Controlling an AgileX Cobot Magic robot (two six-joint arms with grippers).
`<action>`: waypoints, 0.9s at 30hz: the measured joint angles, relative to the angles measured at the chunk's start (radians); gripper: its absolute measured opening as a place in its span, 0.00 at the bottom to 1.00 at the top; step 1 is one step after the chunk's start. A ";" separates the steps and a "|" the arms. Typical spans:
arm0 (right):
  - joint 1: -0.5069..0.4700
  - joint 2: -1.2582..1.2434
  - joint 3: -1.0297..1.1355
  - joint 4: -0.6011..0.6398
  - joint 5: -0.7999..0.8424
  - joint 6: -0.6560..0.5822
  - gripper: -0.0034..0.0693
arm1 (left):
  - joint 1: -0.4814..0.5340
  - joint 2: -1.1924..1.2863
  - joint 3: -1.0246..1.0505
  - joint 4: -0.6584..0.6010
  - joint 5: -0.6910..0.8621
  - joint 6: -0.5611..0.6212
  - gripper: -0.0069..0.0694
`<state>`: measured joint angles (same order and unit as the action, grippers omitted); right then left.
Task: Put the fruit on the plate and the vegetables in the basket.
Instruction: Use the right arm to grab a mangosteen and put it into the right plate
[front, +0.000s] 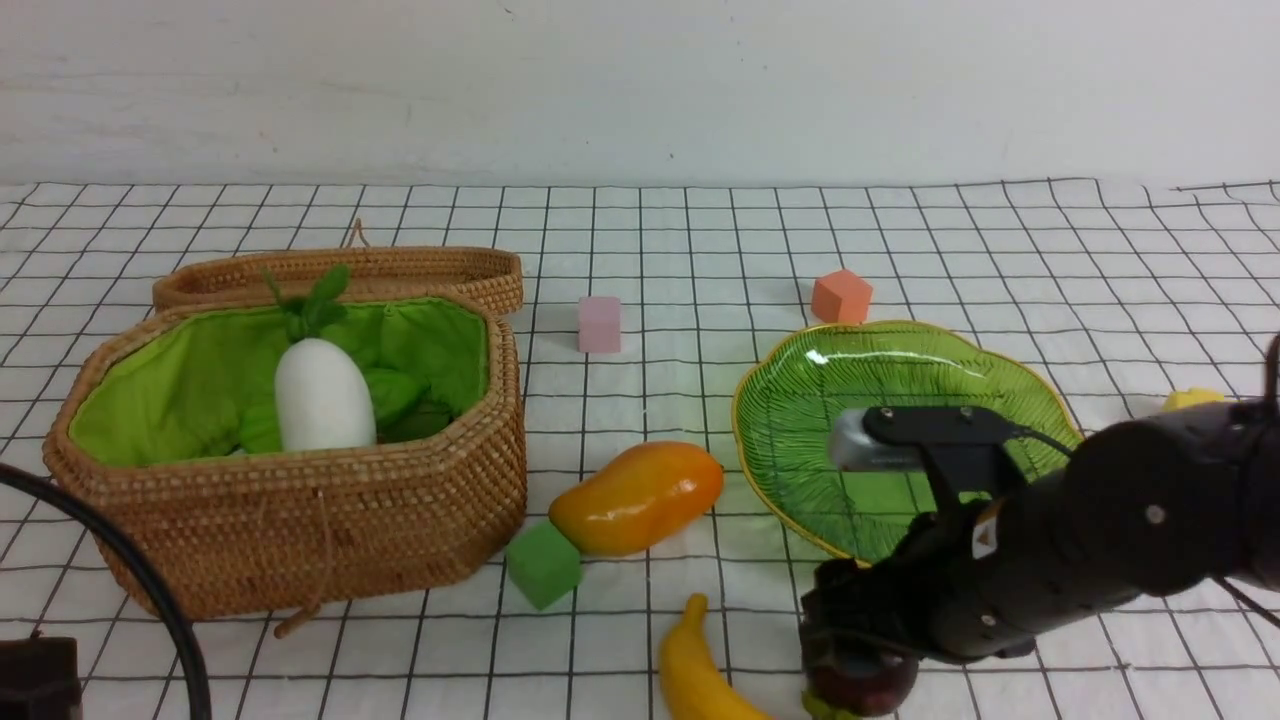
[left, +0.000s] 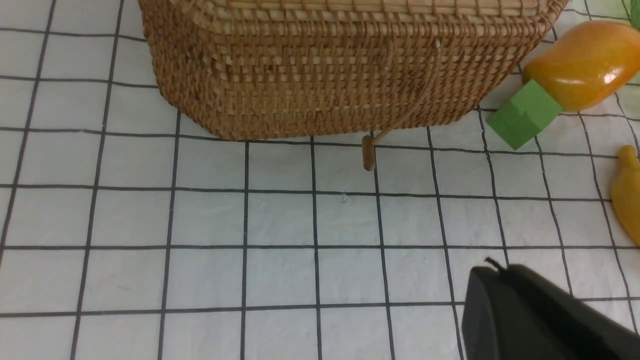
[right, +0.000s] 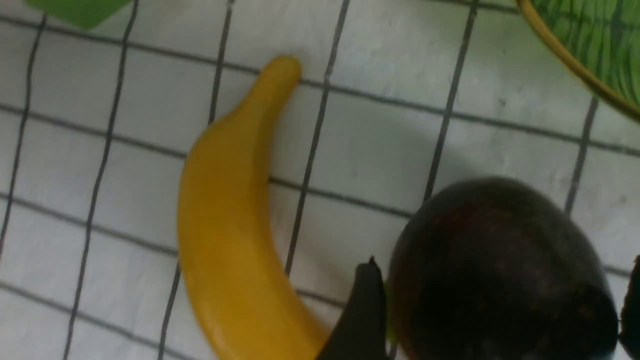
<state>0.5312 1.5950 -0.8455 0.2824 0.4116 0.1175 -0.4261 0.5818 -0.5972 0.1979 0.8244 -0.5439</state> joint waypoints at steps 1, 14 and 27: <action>0.000 0.026 -0.002 -0.002 -0.017 0.000 0.87 | 0.000 0.000 0.000 0.000 0.000 0.000 0.08; -0.016 -0.189 -0.124 -0.063 0.077 -0.034 0.82 | 0.000 0.000 0.000 -0.001 0.000 -0.001 0.10; -0.257 0.164 -0.376 -0.136 0.029 0.071 0.82 | 0.000 0.000 0.000 0.000 -0.019 -0.001 0.12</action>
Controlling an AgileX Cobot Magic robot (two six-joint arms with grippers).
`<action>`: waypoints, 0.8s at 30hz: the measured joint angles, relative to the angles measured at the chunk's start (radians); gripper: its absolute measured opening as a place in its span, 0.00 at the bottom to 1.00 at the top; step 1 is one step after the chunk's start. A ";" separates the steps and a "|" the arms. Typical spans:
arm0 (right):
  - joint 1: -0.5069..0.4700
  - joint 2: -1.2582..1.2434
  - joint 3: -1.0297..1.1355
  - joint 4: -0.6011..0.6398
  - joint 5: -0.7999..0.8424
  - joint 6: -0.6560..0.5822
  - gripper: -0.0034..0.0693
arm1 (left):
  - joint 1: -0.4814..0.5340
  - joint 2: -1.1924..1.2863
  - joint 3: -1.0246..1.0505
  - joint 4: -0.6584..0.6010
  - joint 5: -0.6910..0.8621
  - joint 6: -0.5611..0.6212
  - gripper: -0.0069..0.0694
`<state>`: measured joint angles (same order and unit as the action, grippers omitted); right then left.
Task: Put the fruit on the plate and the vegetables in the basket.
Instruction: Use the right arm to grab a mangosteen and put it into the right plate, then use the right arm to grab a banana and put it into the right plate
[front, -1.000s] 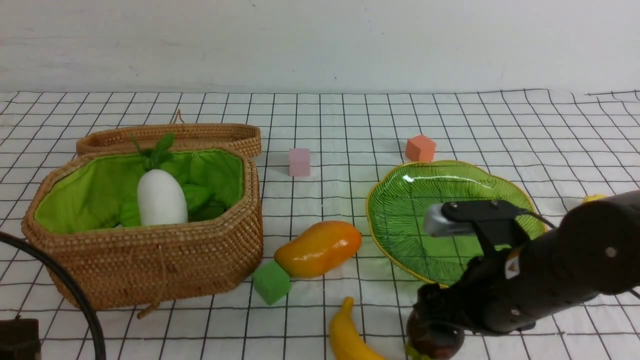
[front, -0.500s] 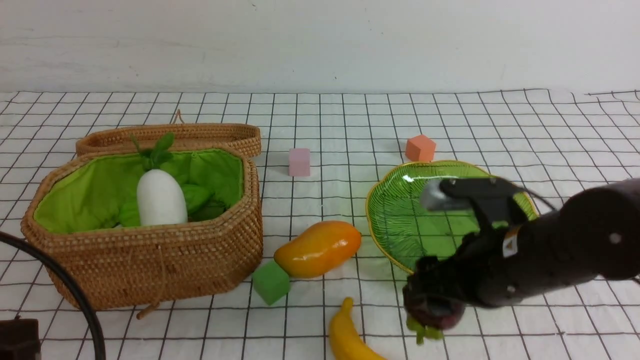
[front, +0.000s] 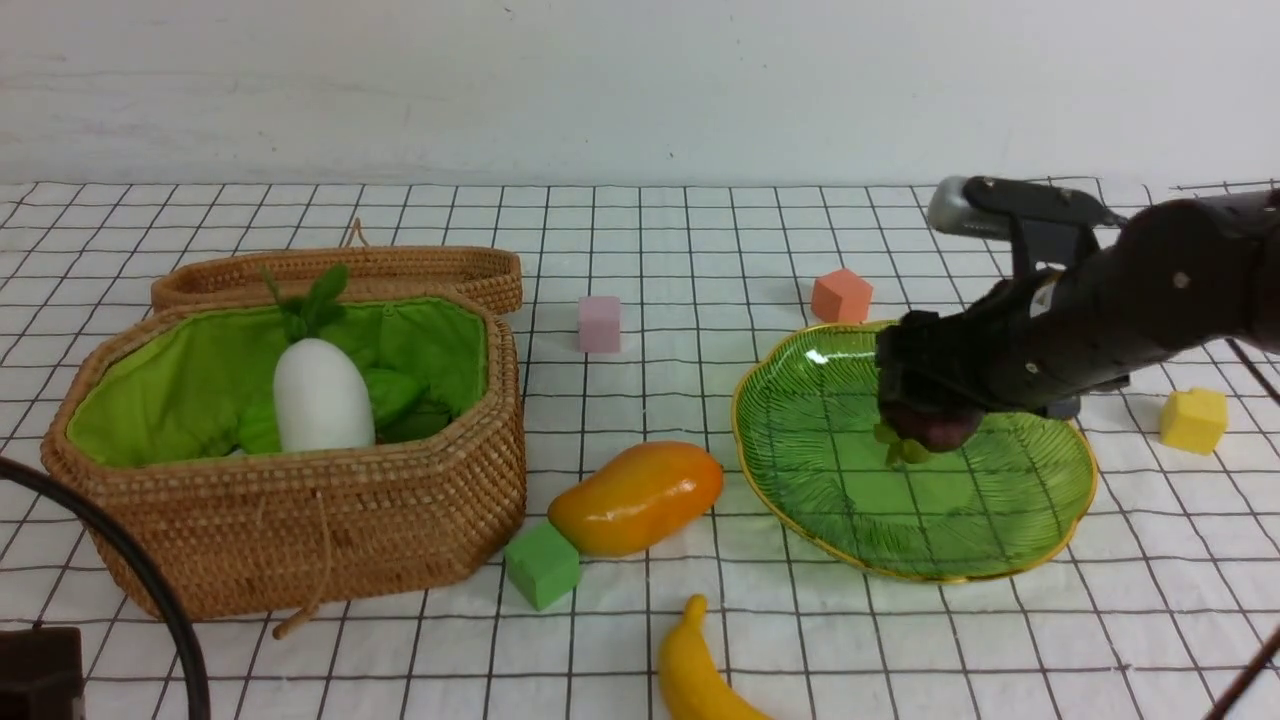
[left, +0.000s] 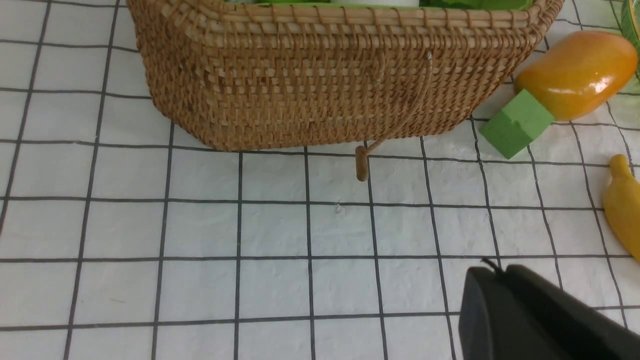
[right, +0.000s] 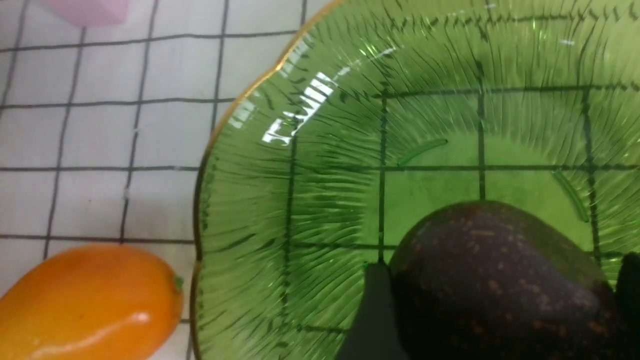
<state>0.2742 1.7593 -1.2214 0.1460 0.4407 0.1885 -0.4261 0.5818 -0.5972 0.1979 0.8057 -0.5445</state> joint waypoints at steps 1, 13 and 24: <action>-0.001 0.019 -0.016 0.005 0.007 0.000 0.82 | 0.000 0.000 0.000 0.000 0.000 0.000 0.12; 0.000 -0.056 -0.070 0.011 0.137 -0.029 0.97 | 0.000 0.000 0.000 0.000 0.020 0.000 0.13; 0.228 -0.279 0.033 0.072 0.426 -0.528 0.87 | 0.000 0.000 0.000 0.000 0.019 0.000 0.14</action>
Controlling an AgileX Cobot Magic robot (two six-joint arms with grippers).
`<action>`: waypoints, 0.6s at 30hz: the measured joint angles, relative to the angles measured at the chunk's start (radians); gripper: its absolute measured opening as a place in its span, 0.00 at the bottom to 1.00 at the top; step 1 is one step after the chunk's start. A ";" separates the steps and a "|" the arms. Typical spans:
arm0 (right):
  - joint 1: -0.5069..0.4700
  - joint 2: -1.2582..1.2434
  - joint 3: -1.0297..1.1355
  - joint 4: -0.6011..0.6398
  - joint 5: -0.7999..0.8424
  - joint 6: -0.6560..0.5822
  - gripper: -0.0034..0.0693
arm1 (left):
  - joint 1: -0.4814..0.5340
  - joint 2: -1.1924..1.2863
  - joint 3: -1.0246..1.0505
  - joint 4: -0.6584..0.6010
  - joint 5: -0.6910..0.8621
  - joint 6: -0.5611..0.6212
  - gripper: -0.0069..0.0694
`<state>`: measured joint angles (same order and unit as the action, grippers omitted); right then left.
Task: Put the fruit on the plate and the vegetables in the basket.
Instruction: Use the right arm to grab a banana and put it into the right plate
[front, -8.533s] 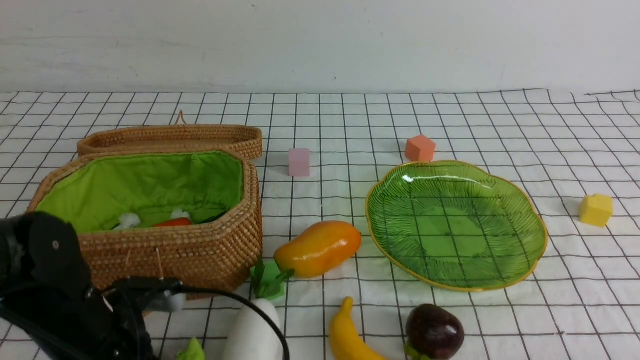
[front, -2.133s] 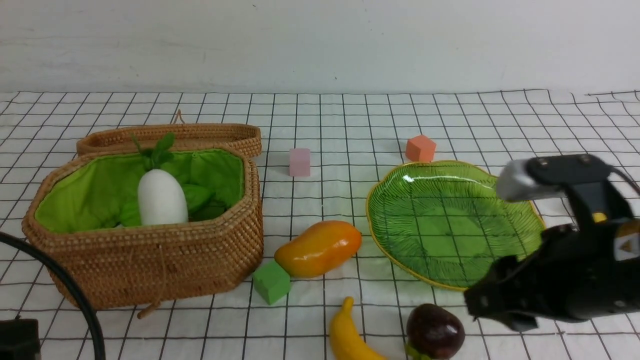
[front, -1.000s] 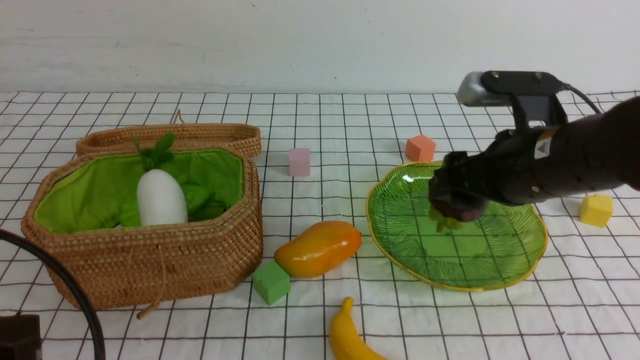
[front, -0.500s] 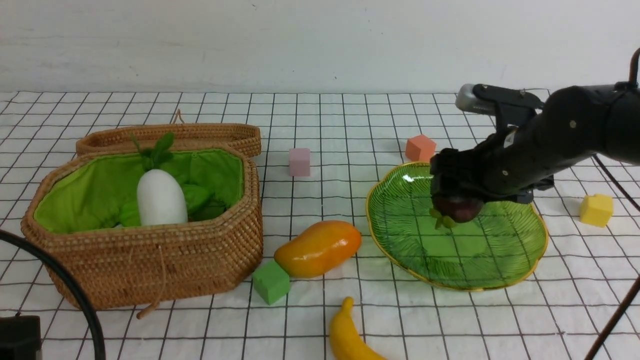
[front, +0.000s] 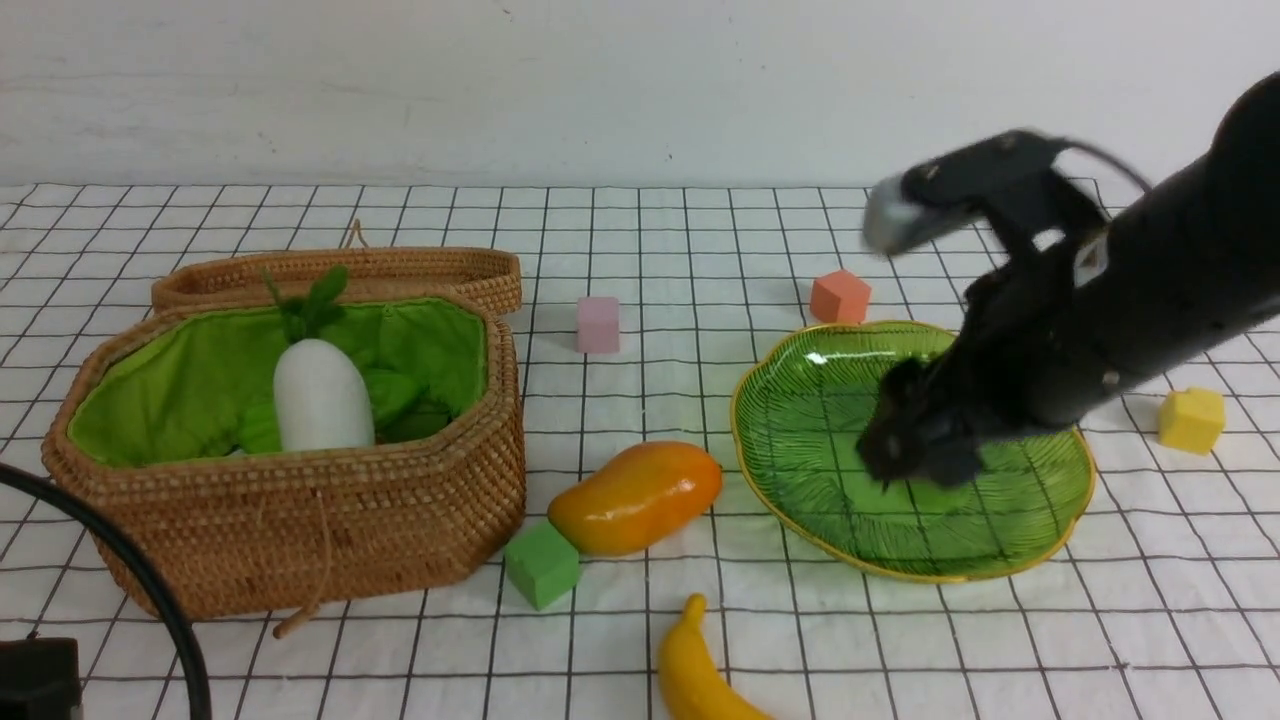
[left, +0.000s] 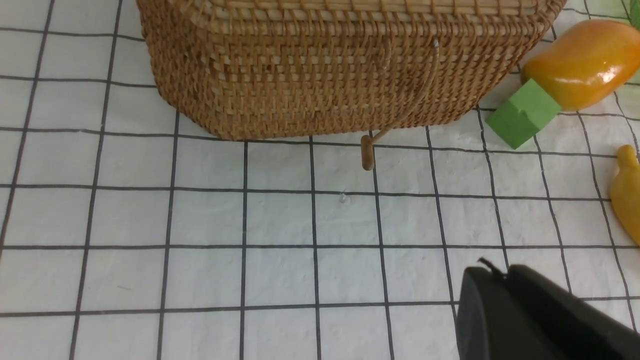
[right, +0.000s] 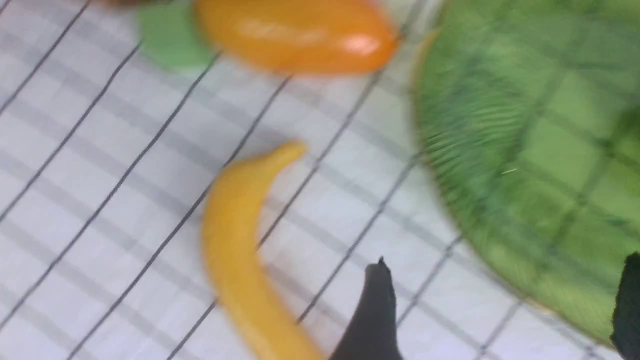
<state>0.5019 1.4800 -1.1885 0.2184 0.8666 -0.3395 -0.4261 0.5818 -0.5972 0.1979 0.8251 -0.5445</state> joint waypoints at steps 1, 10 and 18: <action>0.044 0.005 0.032 0.013 0.006 -0.032 0.87 | 0.000 0.000 0.000 0.000 0.000 0.000 0.14; 0.252 0.201 0.188 -0.036 -0.144 -0.071 0.84 | 0.000 0.000 0.000 0.002 0.000 0.000 0.15; 0.249 0.301 0.087 -0.039 -0.045 -0.064 0.49 | 0.000 0.000 0.000 0.001 0.000 0.000 0.16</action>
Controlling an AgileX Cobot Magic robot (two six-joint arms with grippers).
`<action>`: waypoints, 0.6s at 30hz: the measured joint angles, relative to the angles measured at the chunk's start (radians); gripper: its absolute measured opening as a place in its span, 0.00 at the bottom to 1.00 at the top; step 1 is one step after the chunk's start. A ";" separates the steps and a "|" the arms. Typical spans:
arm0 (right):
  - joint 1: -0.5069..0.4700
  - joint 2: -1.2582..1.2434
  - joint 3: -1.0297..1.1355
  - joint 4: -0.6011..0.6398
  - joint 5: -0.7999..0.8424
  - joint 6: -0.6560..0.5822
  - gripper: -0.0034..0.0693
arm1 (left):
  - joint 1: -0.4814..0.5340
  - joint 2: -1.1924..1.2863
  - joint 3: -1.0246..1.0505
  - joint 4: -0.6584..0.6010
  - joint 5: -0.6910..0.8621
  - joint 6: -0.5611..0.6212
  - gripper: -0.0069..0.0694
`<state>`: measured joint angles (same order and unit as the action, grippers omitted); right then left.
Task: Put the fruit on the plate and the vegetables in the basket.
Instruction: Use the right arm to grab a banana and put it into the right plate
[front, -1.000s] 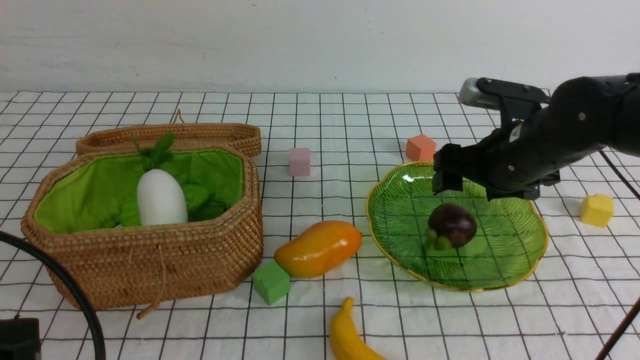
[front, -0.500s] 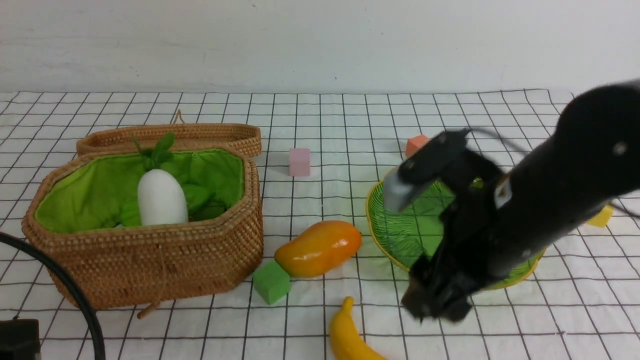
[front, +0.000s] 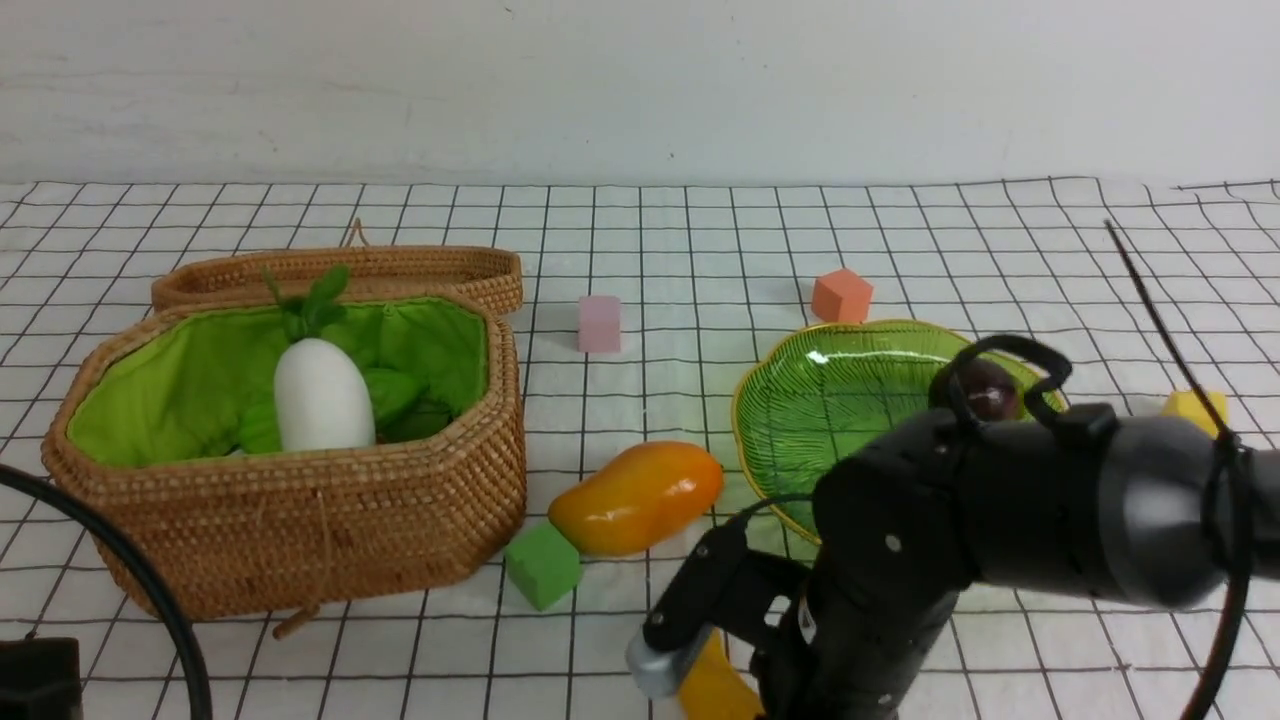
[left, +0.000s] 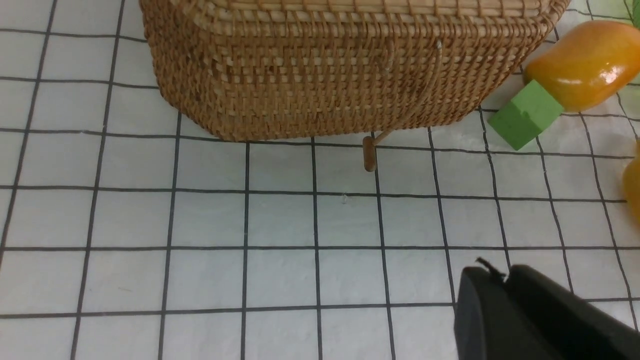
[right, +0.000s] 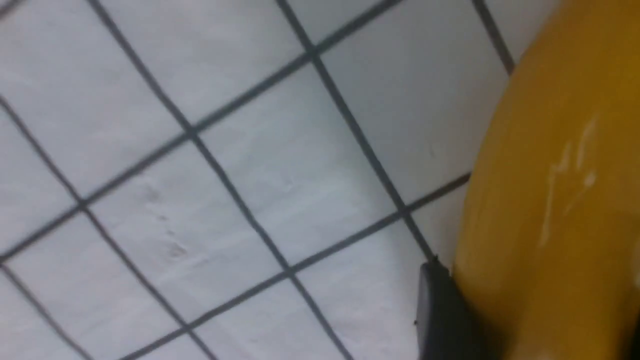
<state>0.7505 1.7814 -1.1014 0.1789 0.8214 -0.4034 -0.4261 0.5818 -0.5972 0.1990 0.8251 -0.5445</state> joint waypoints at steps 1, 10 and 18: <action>-0.012 -0.022 -0.036 0.008 0.026 0.000 0.49 | 0.000 0.000 0.000 0.000 0.001 0.000 0.16; -0.395 -0.064 -0.270 0.141 -0.079 0.248 0.49 | 0.000 0.000 0.000 0.002 0.001 0.000 0.17; -0.495 0.116 -0.301 0.392 -0.203 0.211 0.49 | 0.000 0.000 0.000 0.002 0.001 0.000 0.19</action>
<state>0.2560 1.8971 -1.4021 0.5713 0.6185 -0.1919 -0.4261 0.5818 -0.5972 0.2010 0.8259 -0.5445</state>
